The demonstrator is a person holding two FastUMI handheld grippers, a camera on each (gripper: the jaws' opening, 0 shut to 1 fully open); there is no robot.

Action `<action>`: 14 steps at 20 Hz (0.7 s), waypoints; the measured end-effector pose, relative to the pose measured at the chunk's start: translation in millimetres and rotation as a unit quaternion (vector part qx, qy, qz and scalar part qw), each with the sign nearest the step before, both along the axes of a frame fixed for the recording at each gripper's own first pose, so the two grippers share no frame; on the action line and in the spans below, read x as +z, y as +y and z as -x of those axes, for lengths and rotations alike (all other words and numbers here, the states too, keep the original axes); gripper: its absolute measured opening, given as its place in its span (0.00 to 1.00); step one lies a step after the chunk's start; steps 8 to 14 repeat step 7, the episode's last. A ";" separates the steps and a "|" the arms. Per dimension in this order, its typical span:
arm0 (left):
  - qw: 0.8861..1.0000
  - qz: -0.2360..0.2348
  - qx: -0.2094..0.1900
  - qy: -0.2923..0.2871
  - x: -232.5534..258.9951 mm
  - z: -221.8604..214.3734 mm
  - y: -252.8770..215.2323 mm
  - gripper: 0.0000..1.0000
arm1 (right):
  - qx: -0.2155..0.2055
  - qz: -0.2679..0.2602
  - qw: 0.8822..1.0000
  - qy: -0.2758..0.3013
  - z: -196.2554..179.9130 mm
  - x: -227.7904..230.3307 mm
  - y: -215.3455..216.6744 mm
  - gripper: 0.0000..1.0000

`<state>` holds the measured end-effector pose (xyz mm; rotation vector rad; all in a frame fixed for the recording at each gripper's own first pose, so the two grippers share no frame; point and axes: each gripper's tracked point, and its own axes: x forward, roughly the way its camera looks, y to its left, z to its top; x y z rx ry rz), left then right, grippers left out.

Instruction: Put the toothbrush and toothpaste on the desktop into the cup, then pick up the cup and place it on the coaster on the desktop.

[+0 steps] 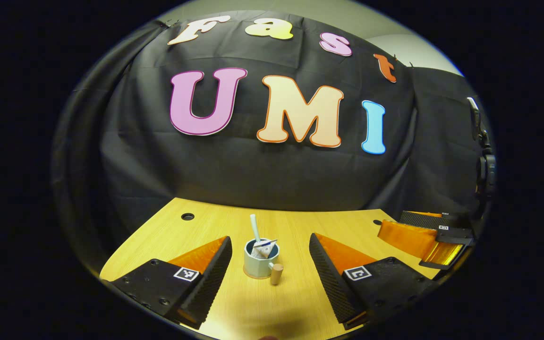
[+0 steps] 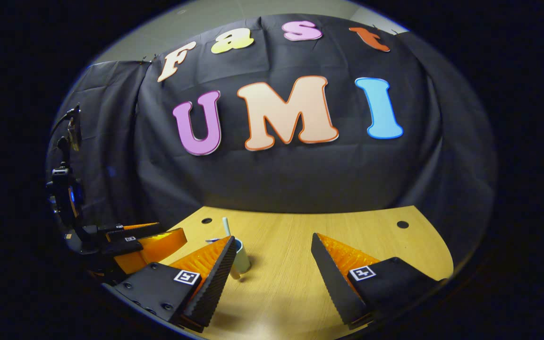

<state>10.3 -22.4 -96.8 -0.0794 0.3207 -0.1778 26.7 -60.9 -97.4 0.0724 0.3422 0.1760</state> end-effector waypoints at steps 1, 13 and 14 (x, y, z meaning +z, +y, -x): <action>1.000 0.001 -0.002 -0.003 2.1 0.3 -3.6 0.95 | -0.009 0.004 1.000 -0.013 -0.5 6.3 -7.3 0.99; 1.000 -0.003 -0.009 -0.016 13.7 2.6 -12.5 0.95 | -0.035 -0.024 0.998 -0.043 4.1 33.0 -30.4 0.98; 1.000 -0.003 -0.009 -0.016 13.7 2.6 -12.5 0.95 | -0.035 -0.024 0.998 -0.043 4.1 33.0 -30.4 0.98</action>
